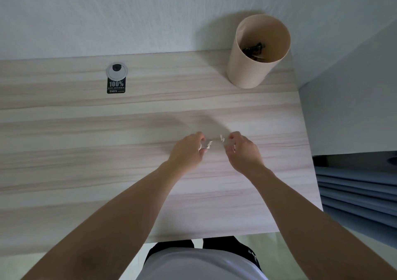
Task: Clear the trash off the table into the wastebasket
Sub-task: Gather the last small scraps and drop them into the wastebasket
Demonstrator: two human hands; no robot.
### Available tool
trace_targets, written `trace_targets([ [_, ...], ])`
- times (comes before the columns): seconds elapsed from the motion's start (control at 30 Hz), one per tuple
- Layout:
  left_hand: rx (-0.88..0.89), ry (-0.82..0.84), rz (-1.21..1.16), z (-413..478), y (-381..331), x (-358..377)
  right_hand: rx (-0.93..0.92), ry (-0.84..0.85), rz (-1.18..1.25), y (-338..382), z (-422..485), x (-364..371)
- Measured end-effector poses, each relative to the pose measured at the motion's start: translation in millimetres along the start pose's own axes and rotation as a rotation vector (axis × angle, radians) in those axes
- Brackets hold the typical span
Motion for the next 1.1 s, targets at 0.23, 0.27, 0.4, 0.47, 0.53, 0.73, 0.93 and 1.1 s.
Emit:
trace_targets([
  [0.23,0.057,0.037,0.063,11.6,-4.8,4.1,-0.102,0.064,-0.115,5.5,27.3,-5.4],
  [0.27,0.074,0.037,0.078,13.2,-5.4,3.5,-0.126,0.083,-0.139,6.7,30.4,-6.8],
  [0.4,0.118,0.039,0.122,17.2,-7.6,0.3,-0.192,0.168,-0.191,7.6,40.0,-11.0],
  [0.47,0.111,0.044,0.117,19.4,-6.8,0.9,-0.227,0.173,-0.199,7.8,41.7,-11.7],
  [0.53,0.098,0.057,0.105,20.7,-6.2,2.2,-0.246,0.168,-0.202,8.3,42.0,-13.0],
  [0.73,0.074,0.054,0.105,24.0,-6.9,3.0,-0.234,0.180,-0.218,10.1,45.0,-14.4],
  [0.93,0.050,0.049,0.121,23.2,-8.6,4.2,-0.235,0.178,-0.231,7.4,46.1,-10.0],
  [1.1,0.045,0.035,0.121,21.2,-6.9,4.7,-0.204,0.177,-0.203,5.1,43.5,-8.1],
])
Point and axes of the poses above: each hand's wrist, its own z-axis towards the middle knuckle, its own x-axis out of the palm, y = z × x, the point moved 4 cm from there along z, towards the middle knuckle, and after that the axes turned 11 degrees about y, right-handed, at the moved point
